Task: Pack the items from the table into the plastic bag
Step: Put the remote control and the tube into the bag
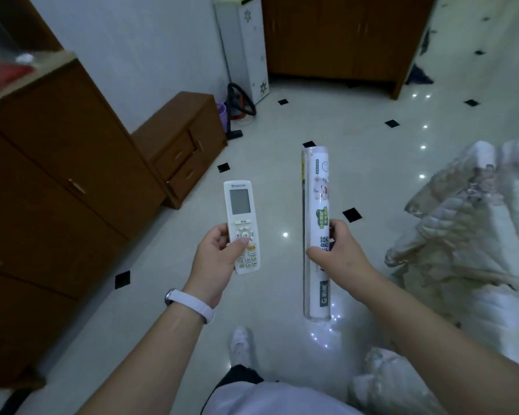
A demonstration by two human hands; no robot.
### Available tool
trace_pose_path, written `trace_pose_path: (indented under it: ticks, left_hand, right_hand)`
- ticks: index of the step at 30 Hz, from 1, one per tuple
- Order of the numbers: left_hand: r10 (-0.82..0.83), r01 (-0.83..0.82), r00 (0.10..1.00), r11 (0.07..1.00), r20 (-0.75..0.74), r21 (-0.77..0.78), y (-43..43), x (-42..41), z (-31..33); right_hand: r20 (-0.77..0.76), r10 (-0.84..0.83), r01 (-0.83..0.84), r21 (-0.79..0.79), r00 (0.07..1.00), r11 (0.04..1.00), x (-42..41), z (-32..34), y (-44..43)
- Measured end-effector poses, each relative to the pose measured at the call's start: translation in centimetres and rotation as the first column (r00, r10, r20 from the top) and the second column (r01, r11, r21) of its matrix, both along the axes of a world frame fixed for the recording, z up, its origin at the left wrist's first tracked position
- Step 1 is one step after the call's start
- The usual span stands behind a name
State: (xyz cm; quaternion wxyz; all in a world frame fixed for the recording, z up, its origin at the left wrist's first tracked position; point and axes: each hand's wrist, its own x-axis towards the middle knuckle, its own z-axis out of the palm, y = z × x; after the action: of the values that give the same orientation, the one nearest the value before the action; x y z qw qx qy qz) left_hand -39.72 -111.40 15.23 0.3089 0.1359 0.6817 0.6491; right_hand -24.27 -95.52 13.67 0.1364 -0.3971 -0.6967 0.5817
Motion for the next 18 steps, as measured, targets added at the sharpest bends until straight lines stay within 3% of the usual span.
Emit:
trace_pose_path:
  ticks: [12, 18]
  left_hand:
    - [-0.283, 0.275, 0.954, 0.958, 0.098, 0.084, 15.4, -19.3, -2.7]
    - [-0.419, 0.411, 0.904, 0.906, 0.090, 0.098, 24.1, -24.6, -2.1]
  right_hand:
    - [0.073, -0.338, 0.328, 0.123, 0.938, 0.937, -15.4, 1.6, 10.4]
    - [0.092, -0.471, 0.450, 0.187, 0.877, 0.873, -18.3, 3.1, 14.5]
